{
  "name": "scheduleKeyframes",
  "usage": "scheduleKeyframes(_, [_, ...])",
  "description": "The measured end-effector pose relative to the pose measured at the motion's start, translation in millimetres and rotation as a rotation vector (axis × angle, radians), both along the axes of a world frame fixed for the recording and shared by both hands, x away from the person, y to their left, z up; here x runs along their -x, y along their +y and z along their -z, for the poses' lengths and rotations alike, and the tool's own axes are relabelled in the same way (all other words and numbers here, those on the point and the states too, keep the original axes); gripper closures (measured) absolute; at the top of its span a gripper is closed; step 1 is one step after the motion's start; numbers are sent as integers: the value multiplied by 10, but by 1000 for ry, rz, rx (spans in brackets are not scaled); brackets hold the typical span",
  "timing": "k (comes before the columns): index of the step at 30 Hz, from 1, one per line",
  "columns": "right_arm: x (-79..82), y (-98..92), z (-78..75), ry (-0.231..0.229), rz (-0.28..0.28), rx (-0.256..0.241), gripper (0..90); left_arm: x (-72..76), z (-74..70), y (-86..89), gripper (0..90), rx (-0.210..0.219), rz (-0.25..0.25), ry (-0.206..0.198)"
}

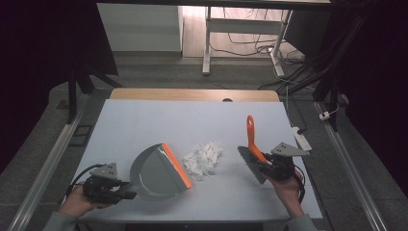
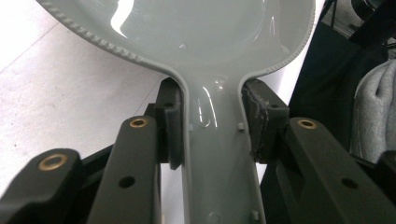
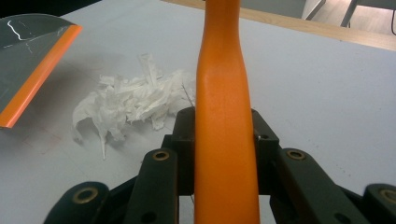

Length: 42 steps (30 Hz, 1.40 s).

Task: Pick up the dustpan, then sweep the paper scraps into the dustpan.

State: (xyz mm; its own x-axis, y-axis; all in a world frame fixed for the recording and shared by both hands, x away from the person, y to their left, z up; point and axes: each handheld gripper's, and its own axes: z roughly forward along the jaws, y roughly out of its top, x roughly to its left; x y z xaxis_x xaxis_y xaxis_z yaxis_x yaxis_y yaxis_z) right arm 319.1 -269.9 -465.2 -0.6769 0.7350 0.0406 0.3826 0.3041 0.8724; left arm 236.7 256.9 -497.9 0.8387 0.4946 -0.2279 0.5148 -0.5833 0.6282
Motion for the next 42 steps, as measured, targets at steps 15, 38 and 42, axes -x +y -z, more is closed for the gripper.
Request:
scheduleKeyframes(15, [-122, 168, -37, -10, -1, -1, 702, -48, 82, -34, 611, -13, -3, 40])
scheduleKeyframes(38, [-542, 589, -34, 22, 27, 20, 703, -114, 168, -203, 610, -24, 21, 89])
scheduleKeyframes(42, [-592, 630, -13, 27, 29, 33, 702, -119, 171, -206, 610, -14, 25, 94])
